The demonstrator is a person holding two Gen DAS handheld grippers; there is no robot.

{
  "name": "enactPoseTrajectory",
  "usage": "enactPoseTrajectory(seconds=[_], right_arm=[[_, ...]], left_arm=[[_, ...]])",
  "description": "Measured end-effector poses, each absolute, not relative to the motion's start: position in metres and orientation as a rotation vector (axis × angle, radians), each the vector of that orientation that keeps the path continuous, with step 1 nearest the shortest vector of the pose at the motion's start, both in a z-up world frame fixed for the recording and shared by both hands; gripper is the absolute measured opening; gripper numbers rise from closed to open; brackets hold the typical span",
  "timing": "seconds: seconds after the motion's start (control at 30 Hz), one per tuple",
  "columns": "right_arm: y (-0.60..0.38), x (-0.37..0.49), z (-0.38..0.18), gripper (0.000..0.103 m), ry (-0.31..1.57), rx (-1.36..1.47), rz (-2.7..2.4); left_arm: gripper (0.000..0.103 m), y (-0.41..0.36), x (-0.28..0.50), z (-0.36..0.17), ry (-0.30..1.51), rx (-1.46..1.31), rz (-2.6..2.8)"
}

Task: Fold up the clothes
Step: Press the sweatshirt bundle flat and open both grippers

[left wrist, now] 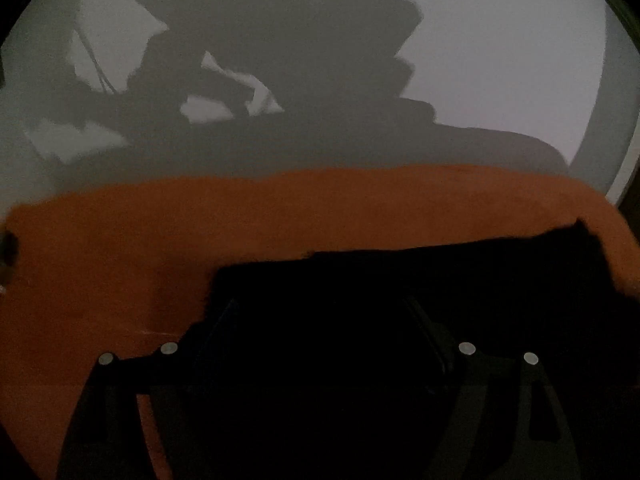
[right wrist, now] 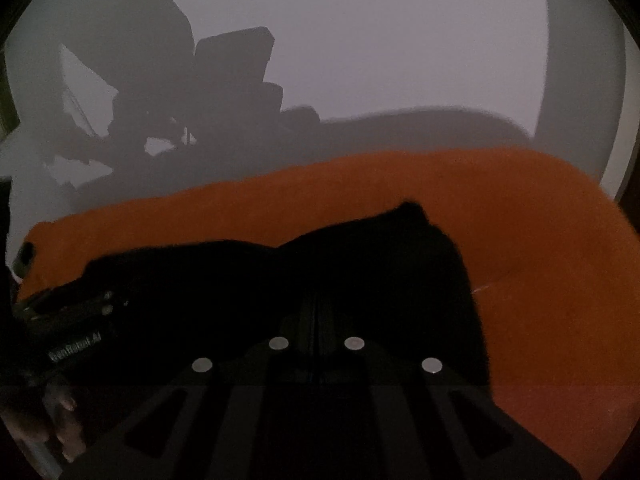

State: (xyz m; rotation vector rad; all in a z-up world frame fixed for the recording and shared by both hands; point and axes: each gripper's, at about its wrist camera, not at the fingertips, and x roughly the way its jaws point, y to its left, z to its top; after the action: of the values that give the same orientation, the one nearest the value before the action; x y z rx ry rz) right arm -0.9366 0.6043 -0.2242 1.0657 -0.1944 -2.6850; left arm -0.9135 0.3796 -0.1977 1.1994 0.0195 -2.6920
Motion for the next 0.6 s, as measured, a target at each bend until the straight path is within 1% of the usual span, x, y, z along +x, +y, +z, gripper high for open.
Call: enactPoseTrajectory(seconds=[0.03, 0.07, 0.1, 0.17, 0.2, 0.27, 0.33, 0.37, 0.5, 0.6], right_arm=[[0.615, -0.927, -0.211, 0.000, -0.248, 1.024, -2.730], [0.625, -0.916, -0.198, 0.000, -0.302, 0.981, -2.774], [0.631, -0.912, -0.193, 0.000, -0.316, 0.998, -2.789], [0.629, -0.907, -0.206, 0.000, -0.217, 1.211, -2.753], [0.628, -0.900, -0.206, 0.003, -0.170, 1.256, -2.752], [0.621, -0.860, -0.185, 0.003, -0.103, 1.162, -2.796], [0.608, -0.823, -0.170, 0.003, -0.130, 1.197, -2.756], [0.601, -0.806, -0.164, 0.003, -0.157, 1.233, -2.727], [0.578, -0.753, -0.146, 0.003, -0.316, 1.443, -2.572], [0.565, -0.715, -0.116, 0.003, -0.358, 1.510, -2.570]], left_arm=[[0.082, 0.371, -0.906, -0.195, 0.023, 1.204, -2.694], [0.082, 0.362, -0.897, -0.196, 0.070, 1.236, -2.699], [0.082, 0.353, -0.890, -0.197, 0.104, 1.274, -2.684], [0.082, 0.339, -0.868, -0.194, 0.178, 1.332, -2.637], [0.082, 0.334, -0.858, -0.190, 0.225, 1.341, -2.638], [0.082, 0.325, -0.829, -0.175, 0.333, 1.362, -2.656], [0.082, 0.322, -0.806, -0.164, 0.358, 1.430, -2.660], [0.082, 0.321, -0.793, -0.159, 0.361, 1.466, -2.660], [0.082, 0.326, -0.728, -0.132, 0.201, 1.613, -2.636], [0.082, 0.322, -0.683, -0.107, 0.100, 1.665, -2.618]])
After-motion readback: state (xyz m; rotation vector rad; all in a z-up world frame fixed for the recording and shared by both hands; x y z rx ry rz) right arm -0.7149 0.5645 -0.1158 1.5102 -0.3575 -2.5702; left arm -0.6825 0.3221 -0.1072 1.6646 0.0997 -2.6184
